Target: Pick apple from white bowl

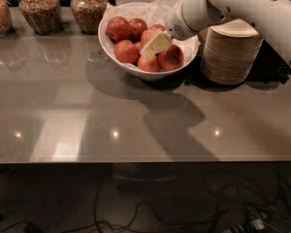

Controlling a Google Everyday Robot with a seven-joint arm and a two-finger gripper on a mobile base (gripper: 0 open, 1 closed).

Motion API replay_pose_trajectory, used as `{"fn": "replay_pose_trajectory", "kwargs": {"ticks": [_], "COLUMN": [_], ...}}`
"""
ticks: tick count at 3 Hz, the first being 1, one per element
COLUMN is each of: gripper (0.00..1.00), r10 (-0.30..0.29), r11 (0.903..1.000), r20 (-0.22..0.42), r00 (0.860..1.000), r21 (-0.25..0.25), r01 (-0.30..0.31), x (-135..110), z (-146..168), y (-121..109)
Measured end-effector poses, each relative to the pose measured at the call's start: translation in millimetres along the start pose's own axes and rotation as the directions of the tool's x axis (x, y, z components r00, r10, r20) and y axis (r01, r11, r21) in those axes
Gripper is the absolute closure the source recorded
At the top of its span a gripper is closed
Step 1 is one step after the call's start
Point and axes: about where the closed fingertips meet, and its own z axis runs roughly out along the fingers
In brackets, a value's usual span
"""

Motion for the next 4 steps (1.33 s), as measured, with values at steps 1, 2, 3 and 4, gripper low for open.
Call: {"fn": "replay_pose_trajectory", "kwargs": {"ticks": [1, 2, 3, 4], "gripper": [0.20, 0.23, 0.27, 0.37], "r10": [0.009, 0.021, 0.031, 0.042], "r11": [0.9999, 0.9998, 0.9995, 0.9991], "r20": [-0.012, -0.030, -0.041, -0.050], "r00": [1.000, 0.999, 0.999, 0.998], "r21": [-0.006, -0.005, -0.004, 0.000], "r01": [-0.009, -0.021, -0.032, -0.042], "x": [3, 8, 12, 15], "z": [11, 20, 28, 31], "y": [1, -1, -3, -5]}}
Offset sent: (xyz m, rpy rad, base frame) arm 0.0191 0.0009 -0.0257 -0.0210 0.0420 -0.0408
